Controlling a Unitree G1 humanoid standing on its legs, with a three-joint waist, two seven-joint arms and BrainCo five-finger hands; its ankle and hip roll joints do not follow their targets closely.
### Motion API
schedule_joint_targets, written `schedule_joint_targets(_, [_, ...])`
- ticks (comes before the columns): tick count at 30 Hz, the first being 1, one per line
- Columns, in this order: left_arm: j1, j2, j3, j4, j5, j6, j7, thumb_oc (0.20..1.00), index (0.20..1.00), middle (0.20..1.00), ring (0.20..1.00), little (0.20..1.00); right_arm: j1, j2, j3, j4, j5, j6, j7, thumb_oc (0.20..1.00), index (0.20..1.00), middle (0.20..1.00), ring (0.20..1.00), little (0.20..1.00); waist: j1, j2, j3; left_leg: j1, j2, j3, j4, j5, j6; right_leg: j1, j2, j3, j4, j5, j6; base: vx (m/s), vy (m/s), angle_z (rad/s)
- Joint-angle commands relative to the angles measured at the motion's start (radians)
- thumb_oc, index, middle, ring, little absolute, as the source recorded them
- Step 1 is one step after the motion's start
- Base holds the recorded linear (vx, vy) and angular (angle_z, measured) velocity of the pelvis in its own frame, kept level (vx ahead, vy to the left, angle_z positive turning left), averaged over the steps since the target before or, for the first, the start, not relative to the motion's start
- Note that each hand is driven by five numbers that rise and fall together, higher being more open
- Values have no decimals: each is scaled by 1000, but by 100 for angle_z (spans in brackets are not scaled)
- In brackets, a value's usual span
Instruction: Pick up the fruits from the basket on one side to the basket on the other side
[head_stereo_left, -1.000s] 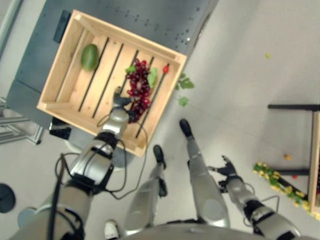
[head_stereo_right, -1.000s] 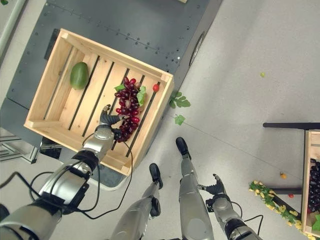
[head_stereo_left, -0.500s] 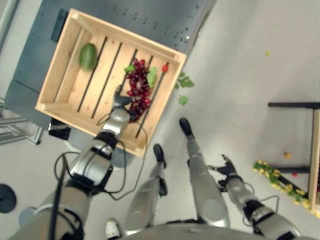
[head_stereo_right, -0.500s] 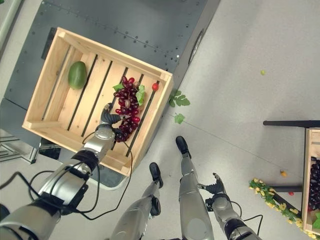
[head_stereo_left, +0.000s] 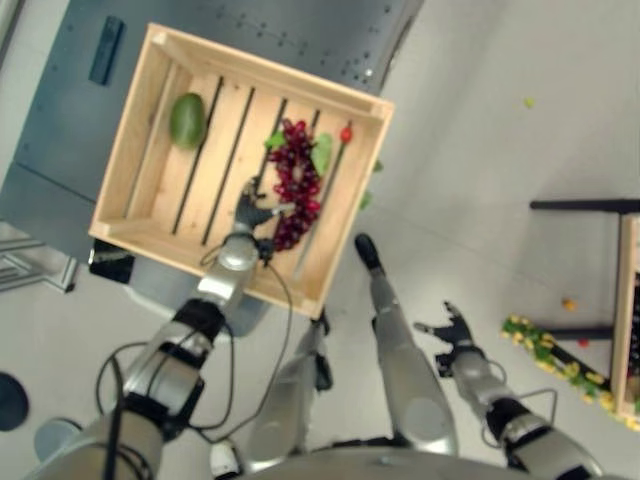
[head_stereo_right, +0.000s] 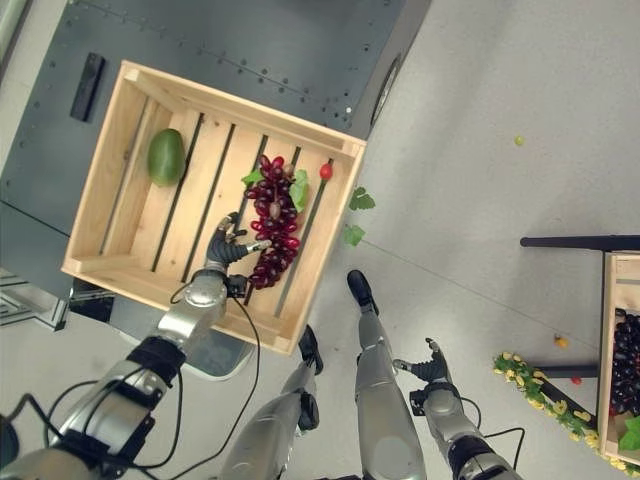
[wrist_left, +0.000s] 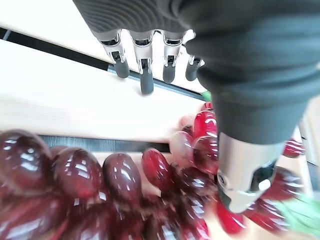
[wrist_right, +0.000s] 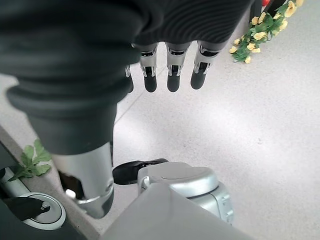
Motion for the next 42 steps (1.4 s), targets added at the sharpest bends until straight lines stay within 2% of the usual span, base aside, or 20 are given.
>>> schedule_joint_targets(1, [-7, -49, 40, -70, -42, -50, -28, 1000, 1000, 1000, 1000, 1000, 49, -39, -4, -16, 8, -9, -7, 1000, 1000, 1000, 1000, 1000, 11, 43, 15, -99, 6, -77, 2, 58, -38, 28, 66, -88, 18, -97, 46, -11, -6, -7])
schedule_joint_targets(3, [50, -8, 64, -148, -60, -61, -42, 1000, 1000, 1000, 1000, 1000, 60, -45, -19, -27, 2, -7, 1, 1000, 1000, 1000, 1000, 1000, 19, 43, 15, -104, 5, -82, 2, 58, -37, 24, 63, -93, 17, -97, 47, -22, -4, -8])
schedule_joint_targets(11, [132, 51, 96, -277, -90, -72, -71, 1000, 1000, 1000, 1000, 1000, 65, -44, -32, -17, -6, -5, 19, 1000, 1000, 1000, 1000, 1000, 34, 39, 15, -112, 6, -91, 3, 61, -37, 16, 62, -100, 20, -98, 45, -11, 1, -5])
schedule_joint_targets(24, [148, 55, 95, -342, -108, -79, -89, 1000, 1000, 1000, 1000, 1000, 60, -44, -30, -11, -9, -10, 31, 1000, 1000, 1000, 1000, 1000, 40, 36, 15, -115, 5, -95, 2, 60, -36, 12, 64, -103, 22, -100, 40, 0, 0, 0])
schedule_joint_targets(28, [98, 27, 77, -294, -96, -71, -82, 1000, 1000, 1000, 1000, 1000, 54, -41, -20, -7, -9, -11, 32, 1000, 1000, 1000, 1000, 1000, 34, 32, 15, -114, 5, -94, 2, 61, -36, 12, 65, -105, 23, -101, 39, 0, 0, 0])
schedule_joint_targets(42, [-188, -168, 6, 98, 4, -17, -19, 1000, 1000, 1000, 1000, 1000, 13, -32, 37, 34, 9, -15, 11, 1000, 1000, 1000, 1000, 1000, 5, 15, 15, -122, 5, -87, 1, 64, -37, -2, 69, -98, 25, -102, 38, 0, 0, 0])
